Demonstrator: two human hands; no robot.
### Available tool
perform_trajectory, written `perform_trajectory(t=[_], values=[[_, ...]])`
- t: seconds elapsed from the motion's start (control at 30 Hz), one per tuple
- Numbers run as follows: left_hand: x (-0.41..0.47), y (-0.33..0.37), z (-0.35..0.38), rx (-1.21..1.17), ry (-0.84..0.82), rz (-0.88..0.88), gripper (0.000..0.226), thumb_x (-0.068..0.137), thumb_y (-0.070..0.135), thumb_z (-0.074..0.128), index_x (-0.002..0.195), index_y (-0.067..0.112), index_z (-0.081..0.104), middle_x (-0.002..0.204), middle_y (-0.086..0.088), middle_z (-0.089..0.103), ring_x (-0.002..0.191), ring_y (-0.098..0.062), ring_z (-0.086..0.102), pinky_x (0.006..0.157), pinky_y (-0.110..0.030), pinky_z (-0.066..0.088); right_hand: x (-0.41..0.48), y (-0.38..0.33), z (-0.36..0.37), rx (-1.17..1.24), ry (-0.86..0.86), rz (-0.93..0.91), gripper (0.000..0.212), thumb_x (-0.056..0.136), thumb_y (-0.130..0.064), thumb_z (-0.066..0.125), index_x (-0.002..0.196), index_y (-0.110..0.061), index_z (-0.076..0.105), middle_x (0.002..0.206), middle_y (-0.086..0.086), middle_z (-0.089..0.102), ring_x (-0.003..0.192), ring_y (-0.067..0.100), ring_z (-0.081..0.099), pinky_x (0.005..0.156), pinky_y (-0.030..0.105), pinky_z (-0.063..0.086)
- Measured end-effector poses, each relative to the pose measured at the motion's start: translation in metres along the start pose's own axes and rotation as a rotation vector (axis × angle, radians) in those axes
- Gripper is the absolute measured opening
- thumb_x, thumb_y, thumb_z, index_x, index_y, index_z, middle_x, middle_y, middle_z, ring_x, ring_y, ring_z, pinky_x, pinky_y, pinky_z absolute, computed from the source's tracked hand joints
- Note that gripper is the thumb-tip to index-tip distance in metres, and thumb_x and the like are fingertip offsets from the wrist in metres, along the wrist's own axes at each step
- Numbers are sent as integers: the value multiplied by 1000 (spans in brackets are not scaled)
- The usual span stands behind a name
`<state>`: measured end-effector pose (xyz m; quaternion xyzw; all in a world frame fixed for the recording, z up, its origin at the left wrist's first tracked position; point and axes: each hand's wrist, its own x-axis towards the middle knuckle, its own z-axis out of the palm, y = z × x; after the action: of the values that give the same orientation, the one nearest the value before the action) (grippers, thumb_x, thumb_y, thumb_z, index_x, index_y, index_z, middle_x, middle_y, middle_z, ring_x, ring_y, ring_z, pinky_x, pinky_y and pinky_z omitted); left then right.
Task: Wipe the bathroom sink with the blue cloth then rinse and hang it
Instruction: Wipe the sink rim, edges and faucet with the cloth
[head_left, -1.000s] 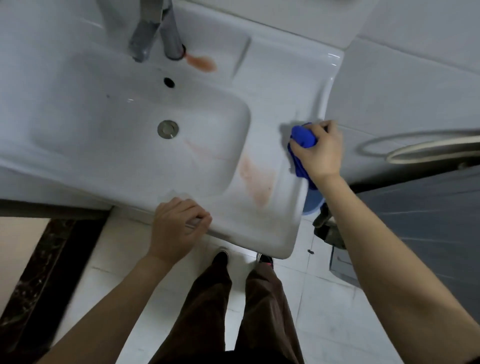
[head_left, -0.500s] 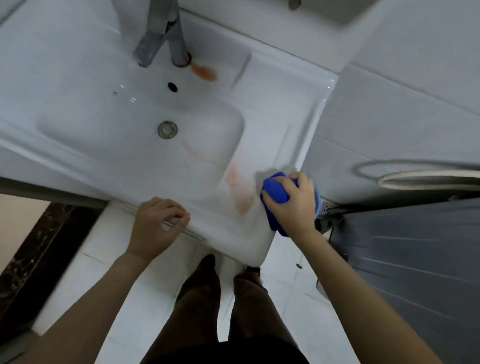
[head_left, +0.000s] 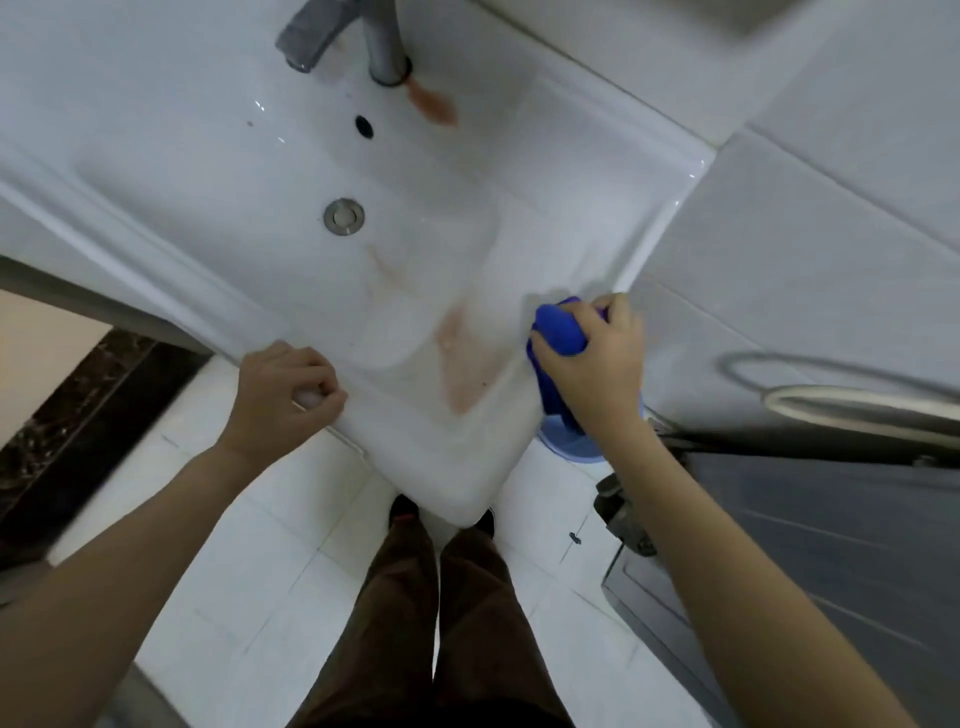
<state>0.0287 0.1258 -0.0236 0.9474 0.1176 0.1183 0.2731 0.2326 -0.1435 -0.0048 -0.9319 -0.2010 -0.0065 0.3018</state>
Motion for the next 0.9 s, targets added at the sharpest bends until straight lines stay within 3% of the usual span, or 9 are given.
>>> perform_trajectory(t=[0.2,0.3,0.4,0.53,0.73,0.9], values=[[0,4,-2,-6,-18,-82,31,74,34,61,58,8,66,69,4,65,65,-23,48,66,-42,44,-56,-18,2,30,-137,-93,30,74,-30,82,96,-10,73,98,12,56,88,29,48,77,29,38],[1,1,-2,-15,-32,-63,30,75,34,61,58,10,66,69,5,65,65,-22,48,65,-42,44,-8,-5,-2,56,-51,27,29,75,-27,80,94,-6,73,95,15,53,88,33,50,77,27,34],[1,1,-1,5,-28,-51,30,73,34,61,57,10,66,68,5,66,64,-22,48,63,-39,44,64,14,-9,28,16,128,32,78,-28,77,93,0,71,103,21,53,95,39,54,86,37,44],[0,0,0,19,-24,-78,29,73,35,60,56,13,65,67,7,62,68,-20,48,68,-39,41,106,27,-12,19,29,193,39,78,-37,73,99,-4,69,115,19,52,104,38,53,95,42,45],[-3,2,-2,25,-61,-114,29,74,36,57,57,15,65,65,4,59,71,-22,48,73,-36,33,-8,-9,9,-87,86,71,30,74,-29,79,89,-4,71,91,20,53,85,36,51,75,35,40],[0,9,-11,-6,-105,-132,35,74,41,54,62,12,68,68,2,63,72,-24,52,75,-37,36,-72,-37,8,-162,-82,-75,28,72,-32,82,87,-9,72,88,13,54,81,32,50,63,35,45]])
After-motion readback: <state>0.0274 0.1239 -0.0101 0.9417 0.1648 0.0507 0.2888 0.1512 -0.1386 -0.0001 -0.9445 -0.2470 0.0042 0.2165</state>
